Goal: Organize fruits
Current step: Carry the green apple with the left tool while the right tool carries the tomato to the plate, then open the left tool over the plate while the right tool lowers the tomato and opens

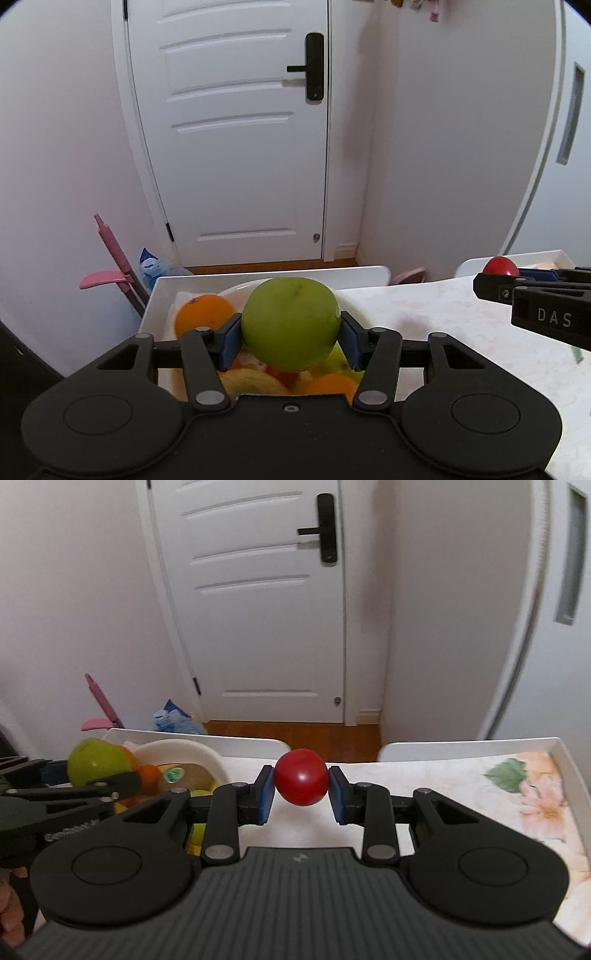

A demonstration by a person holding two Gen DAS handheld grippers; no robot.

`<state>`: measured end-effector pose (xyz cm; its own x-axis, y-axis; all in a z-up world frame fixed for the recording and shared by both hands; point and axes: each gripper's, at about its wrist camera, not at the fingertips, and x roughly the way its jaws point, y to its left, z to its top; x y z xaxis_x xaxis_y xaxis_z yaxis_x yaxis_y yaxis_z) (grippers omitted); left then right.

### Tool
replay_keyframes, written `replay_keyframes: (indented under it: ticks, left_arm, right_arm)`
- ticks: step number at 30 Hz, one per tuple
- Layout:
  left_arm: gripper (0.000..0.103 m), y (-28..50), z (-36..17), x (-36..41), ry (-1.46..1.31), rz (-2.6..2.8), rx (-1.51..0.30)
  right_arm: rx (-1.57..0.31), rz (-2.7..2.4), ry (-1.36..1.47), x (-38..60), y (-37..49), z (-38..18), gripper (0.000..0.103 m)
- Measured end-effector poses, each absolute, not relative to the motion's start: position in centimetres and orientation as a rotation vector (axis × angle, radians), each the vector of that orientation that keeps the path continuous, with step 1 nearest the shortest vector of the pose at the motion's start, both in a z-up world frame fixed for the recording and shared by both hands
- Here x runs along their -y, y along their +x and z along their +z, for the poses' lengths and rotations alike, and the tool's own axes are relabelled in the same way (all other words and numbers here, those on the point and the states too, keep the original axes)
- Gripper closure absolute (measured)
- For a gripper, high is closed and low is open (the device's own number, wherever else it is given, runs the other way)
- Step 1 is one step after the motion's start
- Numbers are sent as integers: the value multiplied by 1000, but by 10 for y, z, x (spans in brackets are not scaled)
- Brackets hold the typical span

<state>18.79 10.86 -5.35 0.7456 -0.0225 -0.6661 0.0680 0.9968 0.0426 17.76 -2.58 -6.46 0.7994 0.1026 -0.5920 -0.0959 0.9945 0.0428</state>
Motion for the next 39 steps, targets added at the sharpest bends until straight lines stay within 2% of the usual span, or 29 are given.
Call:
replay_keyframes:
  ticks: [14, 15, 16, 18, 39]
  left_arm:
    - [45, 217, -87, -126, 119, -102, -805]
    - [42, 216, -86, -127, 118, -105, -796]
    - [26, 214, -84, -127, 119, -106, -782]
    - [10, 211, -79, -129, 111, -108, -751]
    - [9, 192, -67, -169, 26, -16, -737]
  right_arm:
    - [-674, 121, 3, -9, 216, -79, 57]
    - [-676, 122, 2, -10, 219, -79, 57]
    - [-677, 124, 2, -10, 221, -79, 57]
    - [-678, 130, 2, -11, 225, -79, 57]
    - [-736, 325, -33, -55, 277, -94, 57]
